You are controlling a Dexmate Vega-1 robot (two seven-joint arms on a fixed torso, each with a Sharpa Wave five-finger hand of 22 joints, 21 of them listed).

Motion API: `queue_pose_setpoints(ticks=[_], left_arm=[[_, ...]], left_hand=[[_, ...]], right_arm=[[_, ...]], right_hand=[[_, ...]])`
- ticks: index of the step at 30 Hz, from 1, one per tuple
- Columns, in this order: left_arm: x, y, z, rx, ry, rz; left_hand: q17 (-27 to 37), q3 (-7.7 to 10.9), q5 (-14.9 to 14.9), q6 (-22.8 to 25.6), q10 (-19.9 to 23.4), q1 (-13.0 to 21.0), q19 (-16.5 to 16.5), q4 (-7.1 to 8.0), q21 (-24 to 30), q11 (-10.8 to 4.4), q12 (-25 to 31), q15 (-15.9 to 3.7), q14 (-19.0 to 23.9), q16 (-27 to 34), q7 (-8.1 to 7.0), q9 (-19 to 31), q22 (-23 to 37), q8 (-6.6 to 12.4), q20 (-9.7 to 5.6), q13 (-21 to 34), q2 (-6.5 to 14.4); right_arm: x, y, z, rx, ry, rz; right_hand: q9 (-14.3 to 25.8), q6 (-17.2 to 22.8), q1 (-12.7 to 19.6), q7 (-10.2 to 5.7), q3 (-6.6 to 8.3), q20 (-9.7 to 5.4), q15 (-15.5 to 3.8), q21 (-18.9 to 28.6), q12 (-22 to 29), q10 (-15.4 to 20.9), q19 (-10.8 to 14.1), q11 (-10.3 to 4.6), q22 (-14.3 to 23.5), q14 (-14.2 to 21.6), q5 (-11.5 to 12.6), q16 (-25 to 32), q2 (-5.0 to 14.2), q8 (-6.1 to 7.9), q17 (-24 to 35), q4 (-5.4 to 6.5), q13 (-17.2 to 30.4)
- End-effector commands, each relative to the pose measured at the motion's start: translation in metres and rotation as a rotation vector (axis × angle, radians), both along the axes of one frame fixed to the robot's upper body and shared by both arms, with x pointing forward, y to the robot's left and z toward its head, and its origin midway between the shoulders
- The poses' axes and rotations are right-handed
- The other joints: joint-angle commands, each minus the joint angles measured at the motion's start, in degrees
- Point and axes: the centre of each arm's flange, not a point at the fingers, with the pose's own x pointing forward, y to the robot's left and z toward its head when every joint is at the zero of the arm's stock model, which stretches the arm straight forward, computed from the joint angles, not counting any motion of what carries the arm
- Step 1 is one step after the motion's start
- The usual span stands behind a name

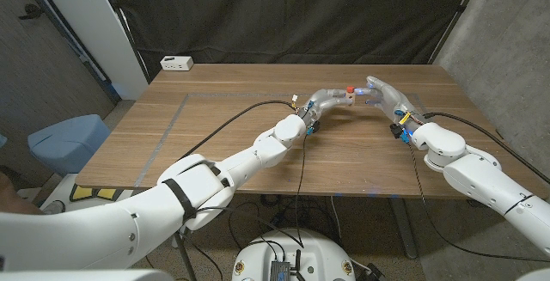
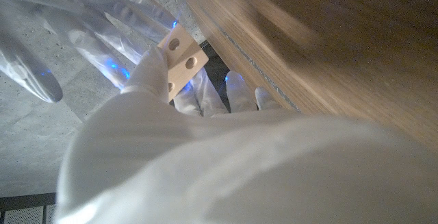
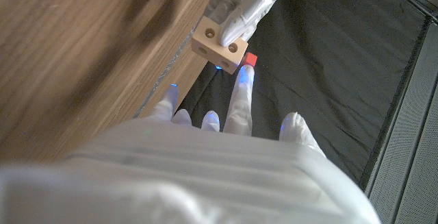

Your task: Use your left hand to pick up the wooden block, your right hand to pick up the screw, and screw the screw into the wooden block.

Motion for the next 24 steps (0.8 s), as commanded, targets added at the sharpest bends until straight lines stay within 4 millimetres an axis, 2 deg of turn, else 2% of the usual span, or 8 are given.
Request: queue_pose_setpoints(ticks=[1, 3, 7, 17, 24], left_arm=[[-0.004, -0.001, -0.002, 0.004, -0.007, -0.002], [-0.004, -0.001, -0.002, 0.003, -0.007, -0.003], [-0.005, -0.002, -0.002, 0.008, -0.009, -0.006], [-0.007, -0.001, -0.003, 0.009, -0.008, -0.005], [-0.006, -0.001, -0.003, 0.011, -0.006, -0.003]], left_hand=[[0.15, 1.94, 0.16, 1.54, 0.54, 0.0, 0.14, 1.58, 0.13, -0.14, 0.44, -2.58, 0.4, 0.24, 0.38, 0.22, 0.2, 0.3, -0.4, 0.34, 0.58], [0.15, 1.93, 0.16, 1.56, 0.55, -0.02, 0.12, 1.6, 0.13, -0.14, 0.45, -2.6, 0.42, 0.25, 0.39, 0.22, 0.2, 0.31, -0.42, 0.34, 0.59], [0.14, 1.95, 0.16, 1.52, 0.57, -0.01, 0.13, 1.59, 0.13, -0.15, 0.45, -2.61, 0.44, 0.24, 0.38, 0.22, 0.2, 0.29, -0.43, 0.34, 0.58], [0.14, 1.95, 0.16, 1.53, 0.57, -0.01, 0.14, 1.58, 0.13, -0.16, 0.46, -2.6, 0.43, 0.24, 0.37, 0.22, 0.19, 0.3, -0.44, 0.34, 0.57], [0.13, 1.94, 0.16, 1.57, 0.59, 0.0, 0.14, 1.56, 0.13, -0.16, 0.47, -2.58, 0.44, 0.24, 0.37, 0.22, 0.19, 0.31, -0.42, 0.34, 0.53]], right_arm=[[-0.002, -0.007, 0.001, 0.01, -0.012, -0.037], [-0.001, -0.008, 0.002, 0.007, -0.016, -0.036], [0.0, -0.008, 0.003, 0.006, -0.017, -0.033], [0.006, -0.008, 0.008, -0.012, -0.025, -0.015], [0.01, -0.006, 0.011, -0.029, -0.024, 0.001]], right_hand=[[0.02, -1.63, 0.52, -0.63, 0.43, 0.43, 0.02, 0.0, -0.25, -0.41, 0.42, 0.32, 0.13, 0.5, 0.2, 0.2, -0.25, -0.75, 0.19, 0.08, 0.17], [0.01, -3.33, 0.5, -0.79, 0.43, 0.47, 0.11, -0.12, -0.47, -0.74, 0.41, 0.37, 0.13, 0.46, 0.17, 0.07, -0.41, -1.49, 0.21, 0.01, 0.19], [0.06, -5.98, 0.35, -1.65, 0.45, 0.46, 0.32, -0.29, -0.98, -2.05, 0.39, 1.42, 0.13, 0.06, 0.15, -0.22, -0.47, -2.32, 0.28, 0.04, 0.22], [0.1, -8.9, -0.08, -1.99, 0.3, 0.58, 0.7, -0.76, -1.4, -3.94, -0.7, 1.27, 0.14, -1.11, 0.1, -0.72, -0.71, -2.76, 0.4, 0.18, 0.24], [0.03, -11.27, -0.65, -2.6, 0.13, 0.43, 0.73, -1.01, -1.76, -6.51, -1.88, 1.33, 0.16, -2.74, 0.09, -1.15, -0.78, -2.87, 0.53, 0.45, 0.22]])
